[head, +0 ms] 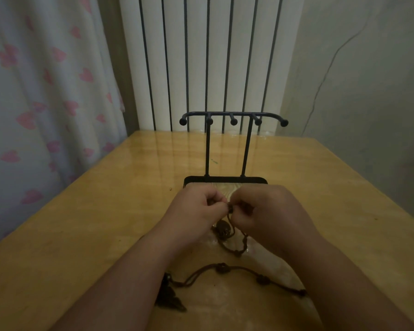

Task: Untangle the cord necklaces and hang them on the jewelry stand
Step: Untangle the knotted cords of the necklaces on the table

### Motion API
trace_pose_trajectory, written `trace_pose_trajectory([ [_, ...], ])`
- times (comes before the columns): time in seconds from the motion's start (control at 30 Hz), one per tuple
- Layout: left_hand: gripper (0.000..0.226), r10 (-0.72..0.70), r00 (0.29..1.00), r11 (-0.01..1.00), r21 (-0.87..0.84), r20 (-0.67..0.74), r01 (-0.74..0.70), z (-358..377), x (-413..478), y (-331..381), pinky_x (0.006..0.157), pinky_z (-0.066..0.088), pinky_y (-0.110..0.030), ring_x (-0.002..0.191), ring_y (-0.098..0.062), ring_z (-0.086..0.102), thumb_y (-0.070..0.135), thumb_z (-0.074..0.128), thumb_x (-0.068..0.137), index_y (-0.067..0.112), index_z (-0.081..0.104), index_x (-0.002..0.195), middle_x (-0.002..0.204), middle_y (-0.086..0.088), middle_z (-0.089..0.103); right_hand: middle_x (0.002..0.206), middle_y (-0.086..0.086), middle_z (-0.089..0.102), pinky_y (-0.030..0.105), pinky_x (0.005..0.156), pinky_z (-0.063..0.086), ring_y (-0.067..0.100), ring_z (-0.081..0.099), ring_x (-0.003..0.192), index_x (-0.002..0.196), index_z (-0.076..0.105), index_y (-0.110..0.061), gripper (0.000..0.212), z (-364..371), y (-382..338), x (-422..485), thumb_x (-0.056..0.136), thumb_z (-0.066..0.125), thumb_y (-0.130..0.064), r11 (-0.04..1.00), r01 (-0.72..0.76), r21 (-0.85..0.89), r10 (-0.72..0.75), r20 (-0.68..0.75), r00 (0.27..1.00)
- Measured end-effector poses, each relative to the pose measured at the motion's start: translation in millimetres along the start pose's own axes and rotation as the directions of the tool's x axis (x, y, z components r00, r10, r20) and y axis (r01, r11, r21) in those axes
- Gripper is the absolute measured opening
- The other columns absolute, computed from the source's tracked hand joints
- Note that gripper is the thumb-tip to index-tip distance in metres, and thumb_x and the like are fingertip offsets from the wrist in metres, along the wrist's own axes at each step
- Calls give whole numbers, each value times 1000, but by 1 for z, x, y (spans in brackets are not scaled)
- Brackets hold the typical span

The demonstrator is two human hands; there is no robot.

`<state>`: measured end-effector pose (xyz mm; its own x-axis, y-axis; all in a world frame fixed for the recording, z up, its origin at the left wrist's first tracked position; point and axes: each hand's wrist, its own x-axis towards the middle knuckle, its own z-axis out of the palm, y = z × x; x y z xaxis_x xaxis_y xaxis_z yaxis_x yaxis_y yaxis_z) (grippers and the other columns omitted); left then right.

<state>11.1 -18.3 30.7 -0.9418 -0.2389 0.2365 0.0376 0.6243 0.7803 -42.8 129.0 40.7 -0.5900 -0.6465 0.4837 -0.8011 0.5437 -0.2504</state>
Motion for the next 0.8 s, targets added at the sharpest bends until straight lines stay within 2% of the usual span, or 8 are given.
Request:
trace_pose_trajectory([
  [0.13, 17, -14, 1000, 1000, -11, -27, 14, 2, 2, 2, 56, 40, -13, 61, 3, 57, 21, 67, 86, 31, 69, 72, 66, 11, 63, 72, -12, 54, 16, 55, 40, 4, 50, 65, 85, 61, -28, 3, 2, 0, 2, 87, 60, -30, 997, -80, 3, 80, 15, 997],
  [0.27, 15, -1, 999, 1000, -25, -53, 0, 1, 1, 2, 58, 42, -15, 65, -1, 58, 19, 68, 84, 29, 68, 73, 70, 9, 64, 70, -9, 58, 23, 57, 51, 5, 54, 61, 82, 59, -28, 5, 4, 0, 2, 86, 61, -26, 954, -215, 208, 208, 52, 977],
  [0.37, 15, -14, 999, 994, -112, -53, 8, 0, 3, 1, 57, 41, -17, 60, 0, 54, 20, 65, 86, 26, 66, 72, 66, 9, 61, 68, -2, 59, 26, 55, 46, 3, 51, 58, 78, 60, -25, 8, 10, 0, 0, 86, 58, -22, 845, -293, 447, 311, 35, 950],
  [0.47, 16, -60, 998, 932, -358, -2, 55, 1, 6, -1, 61, 41, -32, 58, -10, 48, 28, 61, 81, 29, 67, 66, 57, 10, 55, 74, 4, 64, 33, 62, 51, 8, 53, 62, 84, 64, -17, 11, 12, -2, 1, 90, 55, -19, 660, -338, 671, 398, 69, 915],
  [0.57, 15, -84, 996, 859, -507, 0, 73, 0, 6, -3, 63, 38, -37, 60, -16, 45, 27, 57, 73, 30, 68, 62, 57, 6, 53, 73, -3, 64, 19, 60, 50, 2, 55, 61, 88, 67, -16, 13, 11, -2, 1, 93, 56, -18, 593, -333, 733, 385, 105, 917],
  [0.63, 15, -83, 997, 868, -492, -10, 67, -2, 6, -4, 63, 38, -38, 60, -16, 45, 27, 57, 75, 30, 68, 65, 57, 6, 53, 77, 0, 68, 15, 59, 50, 4, 59, 65, 89, 69, -16, 11, 9, -1, 1, 92, 58, -15, 574, -318, 754, 382, 97, 919],
  [0.73, 21, -55, 998, 914, -403, -30, 38, -3, 6, -5, 62, 40, -31, 57, -7, 48, 20, 60, 87, 29, 68, 69, 55, 13, 55, 86, 6, 69, 22, 64, 56, 15, 65, 77, 92, 70, -16, 13, 7, 1, 1, 89, 59, -10, 521, -290, 803, 416, 58, 907],
  [0.8, 19, -32, 999, 943, -333, -40, 17, -2, 4, -4, 60, 40, -22, 53, 3, 50, 17, 59, 91, 25, 66, 75, 55, 17, 57, 83, 2, 69, 25, 68, 57, 16, 65, 78, 91, 71, -18, 12, 7, 2, 1, 89, 59, -14, 560, -256, 788, 394, 19, 919],
])
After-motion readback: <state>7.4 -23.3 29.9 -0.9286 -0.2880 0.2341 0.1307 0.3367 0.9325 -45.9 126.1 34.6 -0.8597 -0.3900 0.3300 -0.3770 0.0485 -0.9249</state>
